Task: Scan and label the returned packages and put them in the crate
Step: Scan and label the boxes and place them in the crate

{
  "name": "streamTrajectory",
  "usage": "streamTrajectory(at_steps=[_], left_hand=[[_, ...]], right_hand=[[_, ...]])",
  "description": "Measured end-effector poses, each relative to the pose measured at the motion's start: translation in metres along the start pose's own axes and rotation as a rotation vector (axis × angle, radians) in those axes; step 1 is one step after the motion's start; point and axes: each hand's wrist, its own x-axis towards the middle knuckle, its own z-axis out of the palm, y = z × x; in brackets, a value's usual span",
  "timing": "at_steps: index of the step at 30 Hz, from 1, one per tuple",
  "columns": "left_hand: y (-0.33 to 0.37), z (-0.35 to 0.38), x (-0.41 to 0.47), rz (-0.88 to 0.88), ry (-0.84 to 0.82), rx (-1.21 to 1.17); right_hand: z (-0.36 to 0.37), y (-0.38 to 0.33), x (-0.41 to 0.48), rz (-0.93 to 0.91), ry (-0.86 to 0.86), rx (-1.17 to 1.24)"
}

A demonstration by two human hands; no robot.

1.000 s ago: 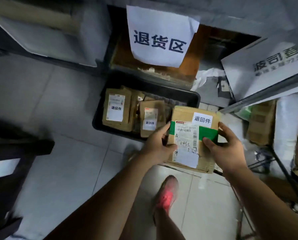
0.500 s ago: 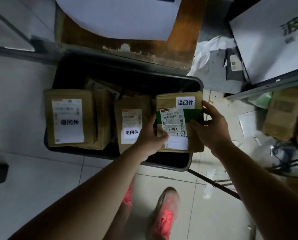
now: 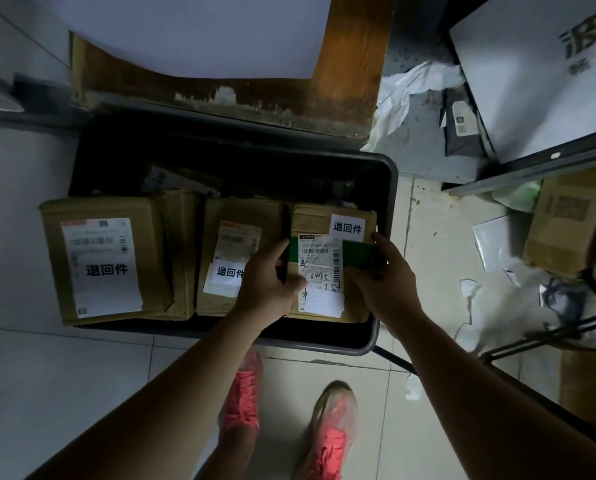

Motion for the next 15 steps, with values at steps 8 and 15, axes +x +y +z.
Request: streamTrajectory(at_steps=[8, 15], left_hand=[[0.001, 0.014, 0.009, 0.02, 0.078, 0.248], [0.013, -0.007, -0.004, 0.016, 0.022, 0.285]], right_hand=[[0.004, 0.006, 0.003, -0.068, 0.037, -0.285], [-0.003, -0.01, -0.01, -0.136, 0.081, -0.491]])
